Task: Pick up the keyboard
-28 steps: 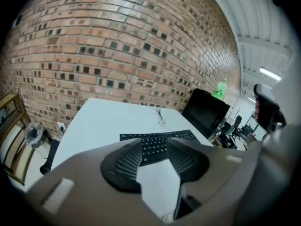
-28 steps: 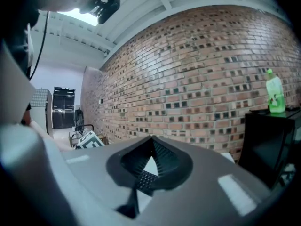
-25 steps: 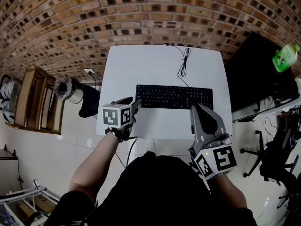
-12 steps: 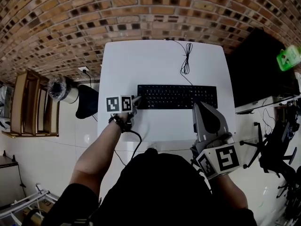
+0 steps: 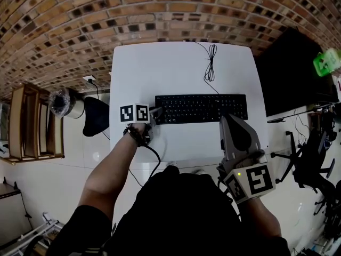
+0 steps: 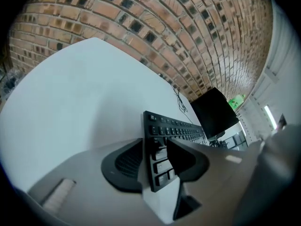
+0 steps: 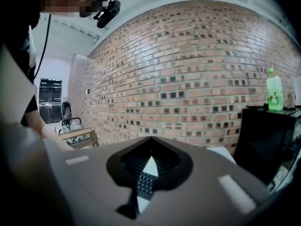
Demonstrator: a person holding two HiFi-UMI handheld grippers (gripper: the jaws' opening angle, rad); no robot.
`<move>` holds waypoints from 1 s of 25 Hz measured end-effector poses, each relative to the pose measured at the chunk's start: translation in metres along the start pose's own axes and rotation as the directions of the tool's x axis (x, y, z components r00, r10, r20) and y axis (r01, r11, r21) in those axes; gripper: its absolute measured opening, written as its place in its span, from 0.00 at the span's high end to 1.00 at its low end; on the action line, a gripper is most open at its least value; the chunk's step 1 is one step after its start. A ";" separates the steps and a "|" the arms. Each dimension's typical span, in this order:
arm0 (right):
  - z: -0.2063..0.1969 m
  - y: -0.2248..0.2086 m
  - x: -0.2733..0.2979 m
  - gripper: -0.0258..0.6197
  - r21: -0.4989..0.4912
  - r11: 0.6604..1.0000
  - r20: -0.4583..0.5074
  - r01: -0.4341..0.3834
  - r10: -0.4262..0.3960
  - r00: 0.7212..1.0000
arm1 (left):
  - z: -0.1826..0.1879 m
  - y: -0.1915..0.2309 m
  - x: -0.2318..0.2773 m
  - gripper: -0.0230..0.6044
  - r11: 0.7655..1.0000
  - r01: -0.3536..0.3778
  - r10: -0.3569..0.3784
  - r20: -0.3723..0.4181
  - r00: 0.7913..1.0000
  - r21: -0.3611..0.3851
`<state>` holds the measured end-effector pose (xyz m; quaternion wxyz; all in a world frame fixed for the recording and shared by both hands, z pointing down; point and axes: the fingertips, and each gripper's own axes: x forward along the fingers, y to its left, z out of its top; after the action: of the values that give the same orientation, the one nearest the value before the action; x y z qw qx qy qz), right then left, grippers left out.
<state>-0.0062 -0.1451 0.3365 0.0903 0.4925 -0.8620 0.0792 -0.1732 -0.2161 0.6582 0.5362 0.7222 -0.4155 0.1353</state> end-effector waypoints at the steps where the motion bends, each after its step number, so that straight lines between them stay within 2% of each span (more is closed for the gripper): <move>1: 0.000 0.000 0.000 0.96 0.001 1.000 -0.001 0.003 -0.003 1.000 | 0.000 -0.001 0.001 0.69 1.000 0.009 -0.010 -0.005 1.000 -0.005; 5: -0.001 -0.001 0.001 0.96 0.003 1.000 -0.002 0.012 -0.012 1.000 | -0.002 -0.001 0.004 0.74 1.000 0.020 -0.020 -0.025 0.999 -0.017; 17: 0.007 -0.011 0.000 0.96 -0.006 1.000 0.024 -0.014 0.014 1.000 | -0.005 0.001 0.004 0.78 0.998 0.027 -0.030 -0.052 0.998 -0.060; 25: 0.004 -0.022 -0.003 0.96 0.009 1.000 0.024 -0.024 0.024 0.999 | -0.005 -0.011 -0.015 0.82 0.995 0.059 -0.063 -0.041 0.997 -0.086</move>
<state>0.0135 -0.1547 0.3326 0.0768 0.4836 -0.8684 0.0786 -0.1730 -0.2045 0.6435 0.5791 0.7081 -0.3868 0.1167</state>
